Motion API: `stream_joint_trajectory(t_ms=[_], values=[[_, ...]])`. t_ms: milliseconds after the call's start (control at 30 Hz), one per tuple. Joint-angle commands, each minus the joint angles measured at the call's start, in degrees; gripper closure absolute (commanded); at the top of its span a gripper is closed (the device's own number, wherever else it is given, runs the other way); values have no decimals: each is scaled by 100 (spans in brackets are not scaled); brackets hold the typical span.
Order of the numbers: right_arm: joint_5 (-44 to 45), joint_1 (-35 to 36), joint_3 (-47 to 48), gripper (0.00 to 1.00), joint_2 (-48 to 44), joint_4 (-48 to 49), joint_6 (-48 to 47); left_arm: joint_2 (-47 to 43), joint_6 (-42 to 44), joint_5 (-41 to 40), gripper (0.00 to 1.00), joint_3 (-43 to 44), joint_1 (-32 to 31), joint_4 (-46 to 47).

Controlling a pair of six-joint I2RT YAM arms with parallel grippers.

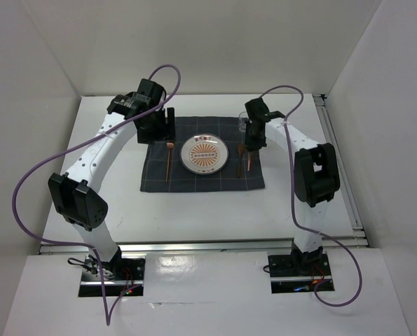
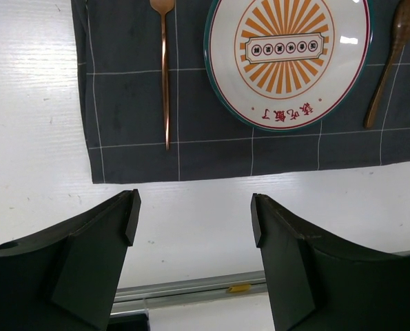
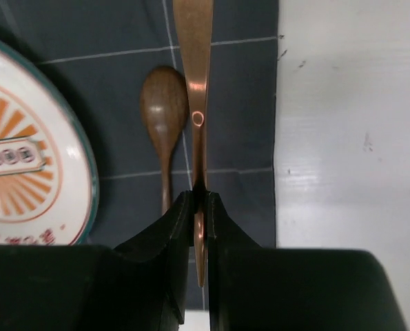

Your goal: Set the dinner table for one person

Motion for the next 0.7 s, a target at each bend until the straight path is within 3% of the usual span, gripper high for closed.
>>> stream_joint_trajectory(t_ms=[0, 167, 200, 333, 500, 533, 567, 633, 667], values=[[16, 37, 377, 100, 414, -147, -199, -124, 102, -148, 17, 75, -19, -60], [78, 89, 510, 97, 759, -208, -85, -177, 155, -263, 17, 22, -19, -112], [78, 89, 510, 81, 759, -208, -85, -177, 155, -263, 17, 22, -19, -113], [16, 89, 510, 47, 689, -208, -32, -177, 155, -263, 17, 22, -19, -113], [314, 89, 712, 34, 215, -550, 21, -124, 155, -263, 17, 144, -19, -165], [437, 89, 799, 30, -73, -682, 81, -124, 155, -263, 17, 145, -19, -165], [499, 89, 800, 18, -241, -735, 82, -124, 207, -263, 17, 197, -19, -165], [876, 89, 800, 3, -803, -841, 248, -124, 261, -211, 17, 198, -19, -104], [1060, 89, 722, 0, -1032, -841, 388, -211, 261, -210, 17, 198, -19, -8]])
